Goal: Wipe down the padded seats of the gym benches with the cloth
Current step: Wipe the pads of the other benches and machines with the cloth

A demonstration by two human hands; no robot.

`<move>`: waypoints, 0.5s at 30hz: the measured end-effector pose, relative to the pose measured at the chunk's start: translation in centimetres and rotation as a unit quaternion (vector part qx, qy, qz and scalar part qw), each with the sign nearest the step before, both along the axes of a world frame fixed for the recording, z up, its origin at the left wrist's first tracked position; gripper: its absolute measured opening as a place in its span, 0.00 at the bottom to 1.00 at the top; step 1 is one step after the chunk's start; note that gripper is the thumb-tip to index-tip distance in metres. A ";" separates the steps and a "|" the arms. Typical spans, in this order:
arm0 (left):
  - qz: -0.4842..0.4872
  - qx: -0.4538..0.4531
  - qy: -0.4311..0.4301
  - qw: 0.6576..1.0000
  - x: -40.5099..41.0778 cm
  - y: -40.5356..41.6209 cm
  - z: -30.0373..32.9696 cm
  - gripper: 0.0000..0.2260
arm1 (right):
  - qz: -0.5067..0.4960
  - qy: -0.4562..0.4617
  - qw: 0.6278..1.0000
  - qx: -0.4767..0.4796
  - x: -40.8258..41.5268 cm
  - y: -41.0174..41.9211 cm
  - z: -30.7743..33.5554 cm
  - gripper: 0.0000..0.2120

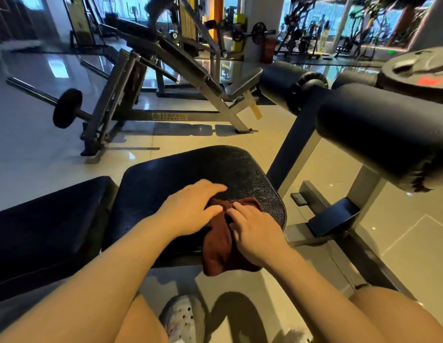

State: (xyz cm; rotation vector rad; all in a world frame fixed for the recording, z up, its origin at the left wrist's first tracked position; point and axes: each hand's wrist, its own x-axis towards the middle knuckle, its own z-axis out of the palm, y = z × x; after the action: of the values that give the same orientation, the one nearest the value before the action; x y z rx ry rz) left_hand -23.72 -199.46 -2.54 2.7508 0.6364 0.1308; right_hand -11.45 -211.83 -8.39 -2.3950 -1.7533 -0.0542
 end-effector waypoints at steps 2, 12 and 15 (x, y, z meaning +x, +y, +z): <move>-0.028 0.035 0.044 0.998 1.7 0.7 -0.3 0.24 | -0.016 0.005 0.999 0.038 0.1 -0.2 -0.8 0.22; 0.017 -0.051 0.029 0.998 7.2 0.6 -2.0 0.17 | -0.073 0.034 0.995 0.050 2.5 -1.6 -0.4 0.20; -0.006 -0.070 -0.007 0.998 9.4 -0.9 -1.9 0.10 | -0.105 0.029 0.994 0.009 4.1 -3.5 0.4 0.18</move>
State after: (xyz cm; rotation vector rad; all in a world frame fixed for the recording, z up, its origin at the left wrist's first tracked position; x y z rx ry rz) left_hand -14.32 -200.31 -4.46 2.6172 0.6022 0.0984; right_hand -7.33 -215.30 -8.03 -2.5317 -1.4643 -0.0270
